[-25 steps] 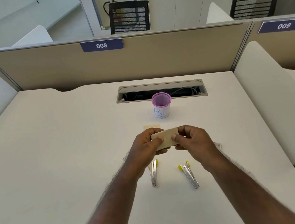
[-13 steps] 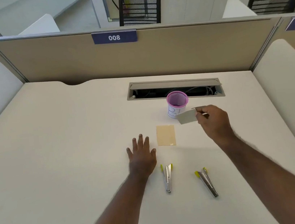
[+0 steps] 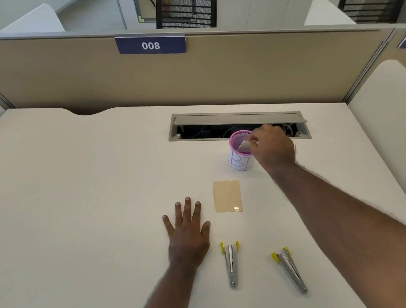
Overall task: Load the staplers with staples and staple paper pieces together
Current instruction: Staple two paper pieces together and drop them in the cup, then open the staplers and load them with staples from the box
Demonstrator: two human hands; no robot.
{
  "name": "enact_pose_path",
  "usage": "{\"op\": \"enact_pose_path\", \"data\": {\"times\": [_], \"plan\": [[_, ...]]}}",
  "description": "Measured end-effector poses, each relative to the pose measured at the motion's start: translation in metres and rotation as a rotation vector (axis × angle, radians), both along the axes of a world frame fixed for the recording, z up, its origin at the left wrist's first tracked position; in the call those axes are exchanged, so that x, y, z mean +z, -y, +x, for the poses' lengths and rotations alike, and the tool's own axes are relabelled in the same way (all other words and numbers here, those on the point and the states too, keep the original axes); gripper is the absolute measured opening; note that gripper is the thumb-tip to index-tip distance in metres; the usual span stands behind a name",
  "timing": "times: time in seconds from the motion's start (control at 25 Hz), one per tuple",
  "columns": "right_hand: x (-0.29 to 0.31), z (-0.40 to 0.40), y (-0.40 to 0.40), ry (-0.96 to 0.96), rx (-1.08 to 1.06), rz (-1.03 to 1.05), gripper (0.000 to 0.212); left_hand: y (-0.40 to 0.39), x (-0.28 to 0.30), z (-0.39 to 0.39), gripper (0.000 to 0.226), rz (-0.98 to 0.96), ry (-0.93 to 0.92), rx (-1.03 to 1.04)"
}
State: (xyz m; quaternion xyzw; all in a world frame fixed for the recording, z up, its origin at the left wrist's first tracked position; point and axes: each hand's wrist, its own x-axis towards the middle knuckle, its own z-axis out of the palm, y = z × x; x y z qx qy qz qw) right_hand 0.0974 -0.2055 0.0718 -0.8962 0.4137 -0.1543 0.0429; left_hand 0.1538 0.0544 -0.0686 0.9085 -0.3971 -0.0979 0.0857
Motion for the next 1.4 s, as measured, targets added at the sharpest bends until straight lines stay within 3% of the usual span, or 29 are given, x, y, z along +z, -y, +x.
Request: {"op": "enact_pose_path", "data": {"times": [0.28, 0.36, 0.52, 0.68, 0.8, 0.92, 1.0, 1.12, 1.4], "plan": [[-0.011, 0.011, -0.003, -0.268, 0.065, -0.124, 0.035, -0.001, -0.002, 0.002, 0.059, -0.043, -0.006, 0.018], [-0.008, 0.006, -0.007, -0.203, 0.059, -0.089, 0.034, -0.001, 0.000, 0.001, 0.058, -0.057, -0.021, 0.023], [-0.011, -0.028, -0.045, 0.170, 0.117, 0.167, 0.021, -0.002, 0.005, 0.004, 0.060, -0.057, -0.088, 0.015], [-0.061, -0.084, -0.123, 0.172, 0.125, 0.567, 0.023, -0.001, 0.028, 0.004, 0.070, -0.214, -0.276, 0.129], [-0.097, -0.114, -0.171, 0.070, -0.027, 0.772, 0.038, -0.006, 0.046, -0.029, 0.057, -0.403, -0.395, 0.295], [-0.110, -0.122, -0.197, 0.078, -0.118, 0.861, 0.052, -0.018, 0.048, -0.068, 0.043, -0.298, -0.682, 0.296], [-0.108, -0.118, -0.202, 0.109, -0.133, 0.881, 0.045, -0.022, 0.048, -0.080, 0.033, -0.277, -0.771, 0.275], [-0.106, -0.115, -0.208, 0.141, -0.164, 0.892, 0.031, -0.024, 0.052, -0.086, 0.028, -0.351, -0.875, 0.324], [-0.093, -0.118, -0.217, 0.337, -0.249, 0.970, 0.027, -0.034, 0.060, -0.083, 0.026, -0.494, -1.186, 0.499]]}}
